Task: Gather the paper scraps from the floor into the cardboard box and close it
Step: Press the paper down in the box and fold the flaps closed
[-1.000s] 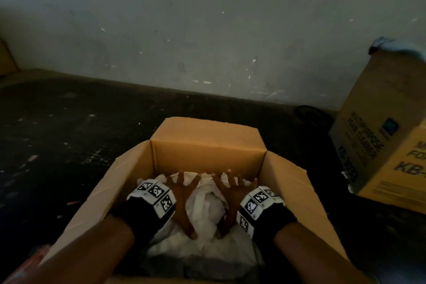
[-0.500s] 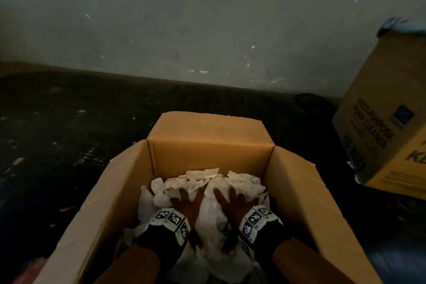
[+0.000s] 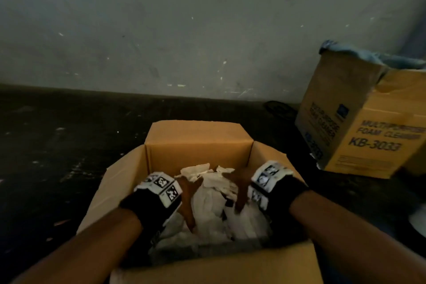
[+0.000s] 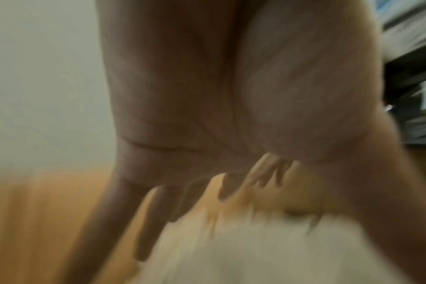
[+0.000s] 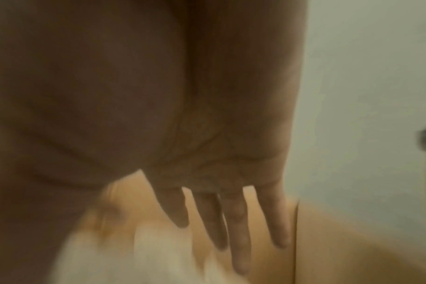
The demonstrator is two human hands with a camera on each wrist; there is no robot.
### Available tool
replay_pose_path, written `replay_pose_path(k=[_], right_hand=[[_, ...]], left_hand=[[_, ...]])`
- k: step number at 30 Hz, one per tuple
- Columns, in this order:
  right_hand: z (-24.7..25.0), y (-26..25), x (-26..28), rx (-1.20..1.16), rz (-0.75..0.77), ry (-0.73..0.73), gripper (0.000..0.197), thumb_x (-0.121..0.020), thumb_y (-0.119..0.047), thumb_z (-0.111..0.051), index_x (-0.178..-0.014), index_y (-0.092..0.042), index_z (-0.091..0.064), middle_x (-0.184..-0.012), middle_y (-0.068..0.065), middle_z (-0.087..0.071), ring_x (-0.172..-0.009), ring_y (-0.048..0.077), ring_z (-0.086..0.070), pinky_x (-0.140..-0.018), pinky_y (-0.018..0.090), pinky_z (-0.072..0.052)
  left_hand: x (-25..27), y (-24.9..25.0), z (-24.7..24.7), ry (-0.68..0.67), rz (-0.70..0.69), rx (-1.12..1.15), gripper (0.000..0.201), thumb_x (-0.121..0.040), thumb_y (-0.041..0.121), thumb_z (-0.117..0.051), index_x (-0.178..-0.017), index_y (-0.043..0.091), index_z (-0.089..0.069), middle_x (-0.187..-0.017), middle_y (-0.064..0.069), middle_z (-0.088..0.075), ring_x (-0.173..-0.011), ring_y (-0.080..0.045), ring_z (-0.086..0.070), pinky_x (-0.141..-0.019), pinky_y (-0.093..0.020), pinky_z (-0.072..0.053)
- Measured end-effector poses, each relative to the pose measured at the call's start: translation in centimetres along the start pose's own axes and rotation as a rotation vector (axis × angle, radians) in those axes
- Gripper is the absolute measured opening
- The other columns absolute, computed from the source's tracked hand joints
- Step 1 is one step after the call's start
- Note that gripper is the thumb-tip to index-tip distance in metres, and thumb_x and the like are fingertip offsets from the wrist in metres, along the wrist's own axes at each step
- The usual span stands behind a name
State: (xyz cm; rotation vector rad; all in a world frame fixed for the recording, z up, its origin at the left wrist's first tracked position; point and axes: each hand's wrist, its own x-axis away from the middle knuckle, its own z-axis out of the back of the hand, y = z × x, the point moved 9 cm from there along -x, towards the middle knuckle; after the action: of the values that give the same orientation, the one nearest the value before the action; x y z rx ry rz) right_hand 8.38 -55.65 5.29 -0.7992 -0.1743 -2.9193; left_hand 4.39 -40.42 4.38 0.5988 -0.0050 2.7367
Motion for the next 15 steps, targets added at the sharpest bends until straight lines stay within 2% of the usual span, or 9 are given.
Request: replay_pose_path(k=[1, 2, 3, 5, 6, 8, 11, 12, 15], right_hand=[[0.1, 2.1, 0.8, 0.053, -0.077, 0.031, 0.052, -0.086, -0.055, -0.054, -0.133, -0.032, -0.052, -0.138, -0.012, -0.053, -0.128, 0.005, -0.047, -0.104, 0.022, -0.035], [0.0, 1.8, 2.2, 0.086, 0.104, 0.100, 0.052, -0.085, -0.050, -0.060, -0.132, -0.028, -0.054, -0.136, -0.008, -0.055, -0.127, 0.008, -0.048, -0.102, 0.022, -0.035], [2.1, 1.1, 4.6, -0.074, 0.227, 0.200, 0.053, -0.087, -0.043, -0.061, -0.135, -0.025, -0.049, -0.136, -0.002, -0.054, -0.127, 0.016, -0.049, -0.102, 0.026, -0.036], [4.8, 1.2, 10.2, -0.168, 0.309, 0.266, 0.052, -0.091, -0.036, -0.057, -0.138, -0.021, -0.042, -0.129, 0.004, -0.058, -0.118, 0.024, -0.055, -0.099, 0.034, -0.043], [4.9, 2.6, 12.8, -0.191, 0.297, 0.295, 0.050, -0.093, -0.036, -0.053, -0.140, -0.023, -0.039, -0.126, 0.005, -0.060, -0.113, 0.025, -0.058, -0.095, 0.037, -0.047], [4.2, 4.7, 15.9, -0.259, 0.246, 0.421, 0.049, -0.095, -0.038, -0.048, -0.141, -0.028, -0.035, -0.119, 0.008, -0.064, -0.104, 0.026, -0.062, -0.089, 0.040, -0.050], [-0.6, 8.3, 17.4, -0.314, 0.139, 0.370, 0.053, -0.092, -0.048, -0.045, -0.140, -0.029, -0.035, -0.090, 0.004, -0.067, -0.086, 0.021, -0.064, -0.087, 0.041, -0.051], [-2.5, 9.8, 17.3, -0.344, 0.071, 0.314, 0.062, -0.088, -0.058, -0.043, -0.143, -0.030, -0.032, -0.094, 0.005, -0.065, -0.087, 0.022, -0.064, -0.090, 0.042, -0.050], [-6.9, 12.2, 16.6, -0.426, -0.070, 0.175, 0.092, -0.072, -0.079, -0.033, -0.149, -0.035, -0.009, -0.142, 0.014, -0.045, -0.123, 0.031, -0.050, -0.104, 0.043, -0.040]], left_hand=[[1.8, 2.2, 1.1, -0.028, -0.121, 0.021, 0.124, -0.052, 0.072, -0.073, -0.138, 0.050, 0.013, -0.157, 0.005, -0.012, -0.142, -0.022, -0.019, -0.117, -0.042, -0.016], [3.3, 3.7, 2.2, -0.031, -0.169, 0.068, 0.106, -0.070, 0.055, -0.072, -0.144, 0.040, 0.002, -0.157, 0.006, -0.012, -0.142, -0.017, -0.016, -0.116, -0.032, -0.012], [4.6, 4.8, 3.3, 0.036, -0.225, 0.096, 0.088, -0.082, 0.045, -0.064, -0.146, 0.034, -0.005, -0.156, 0.009, -0.012, -0.141, -0.011, -0.014, -0.114, -0.021, -0.009], [7.9, 7.6, 5.5, 0.194, -0.334, 0.117, 0.070, -0.092, 0.042, -0.050, -0.146, 0.032, -0.008, -0.150, 0.020, -0.006, -0.134, 0.004, -0.008, -0.100, 0.002, 0.002], [8.9, 8.2, 5.1, 0.211, -0.362, 0.113, 0.067, -0.094, 0.042, -0.046, -0.146, 0.031, -0.006, -0.153, 0.018, -0.006, -0.133, 0.005, -0.007, -0.098, 0.003, 0.006], [9.4, 8.4, 2.6, 0.133, -0.302, 0.157, 0.066, -0.095, 0.042, -0.041, -0.147, 0.029, -0.002, -0.157, 0.007, -0.007, -0.141, -0.006, -0.010, -0.108, -0.010, -0.003], [11.5, 9.8, -0.3, 0.007, -0.352, 0.108, 0.064, -0.094, 0.045, -0.042, -0.146, 0.038, -0.005, -0.156, 0.007, -0.018, -0.139, -0.012, -0.019, -0.110, -0.022, -0.016], [12.0, 10.2, -1.4, -0.027, -0.362, 0.086, 0.065, -0.094, 0.044, -0.044, -0.146, 0.039, -0.005, -0.155, 0.006, -0.020, -0.138, -0.013, -0.021, -0.109, -0.023, -0.018], [11.9, 10.5, -3.0, 0.028, -0.354, 0.049, 0.066, -0.094, 0.041, -0.046, -0.145, 0.040, -0.004, -0.152, 0.001, -0.027, -0.136, -0.017, -0.027, -0.107, -0.026, -0.021]])
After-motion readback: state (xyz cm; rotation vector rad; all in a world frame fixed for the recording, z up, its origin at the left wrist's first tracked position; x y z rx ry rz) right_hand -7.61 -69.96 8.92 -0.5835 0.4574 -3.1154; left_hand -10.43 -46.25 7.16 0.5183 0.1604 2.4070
